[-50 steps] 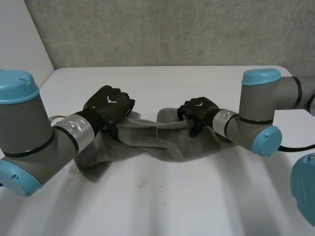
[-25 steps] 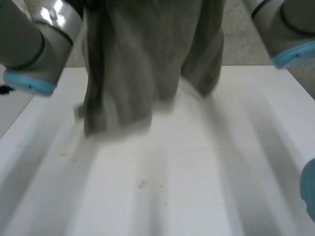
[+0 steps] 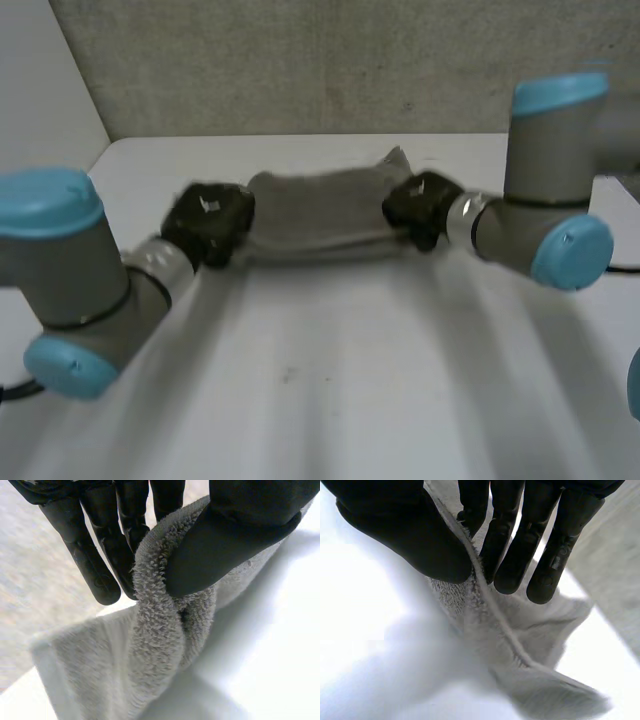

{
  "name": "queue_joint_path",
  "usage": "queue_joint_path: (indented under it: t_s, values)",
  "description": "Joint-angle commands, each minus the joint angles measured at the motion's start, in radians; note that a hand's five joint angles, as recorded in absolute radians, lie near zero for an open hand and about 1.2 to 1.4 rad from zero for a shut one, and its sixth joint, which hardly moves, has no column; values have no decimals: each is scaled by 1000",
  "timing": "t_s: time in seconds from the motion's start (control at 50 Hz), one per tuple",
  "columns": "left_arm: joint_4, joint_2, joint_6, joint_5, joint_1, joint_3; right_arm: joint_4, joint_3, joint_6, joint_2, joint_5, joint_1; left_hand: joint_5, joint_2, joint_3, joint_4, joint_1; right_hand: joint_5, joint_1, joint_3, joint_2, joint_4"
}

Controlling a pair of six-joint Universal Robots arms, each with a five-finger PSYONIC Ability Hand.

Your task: Fold the towel.

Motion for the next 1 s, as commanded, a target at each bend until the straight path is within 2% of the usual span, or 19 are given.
queue_joint_path:
  t_s: [0.02,0.2,0.24,0.28,0.3,0.34,0.48,0.6,0.84,0.94,0.98,1.0]
  values:
    - [4,23,54,7,-25,-61,-228,247,122,-68,-8,-15,191,182,182,179,234,186,7,181,183,180]
    - [4,71,54,9,-14,-64,-392,432,284,-110,-8,-18,191,182,182,179,234,186,7,181,183,180]
    - [4,72,54,10,-14,-61,-428,461,299,-114,-8,-18,191,182,182,179,234,129,-50,124,125,122]
    - [6,77,51,9,-14,-57,-486,501,316,-117,-8,-30,191,182,182,179,234,-111,-290,-116,-115,-117]
    - [6,77,51,9,-14,-57,-486,501,316,-117,-8,-31,191,182,182,179,234,-112,-291,-117,-116,-118]
    - [6,82,51,9,-14,-56,-514,527,327,-114,-8,-50,191,182,182,179,234,-346,-525,-351,-349,-352]
    - [6,83,51,7,-14,-53,-537,545,383,-94,-7,-80,191,182,182,179,234,-444,-622,-449,-447,-450]
    - [7,86,48,7,-10,-42,-566,545,431,-85,-5,-113,191,182,182,179,234,-441,-620,-446,-444,-447]
    - [7,114,5,6,18,-27,-567,516,422,-35,9,-170,191,182,182,179,234,-412,-590,-416,-415,-418]
    - [4,114,-12,7,30,-30,-567,510,420,-39,9,-209,191,182,182,179,234,-315,-494,-320,-318,-321]
    - [4,114,-14,7,33,-39,-564,509,419,-48,3,-234,191,182,182,179,234,-108,-286,-112,-111,-114]
    - [4,114,-14,7,33,-39,-564,509,419,-48,3,-235,191,182,182,179,234,-106,-285,-111,-110,-113]
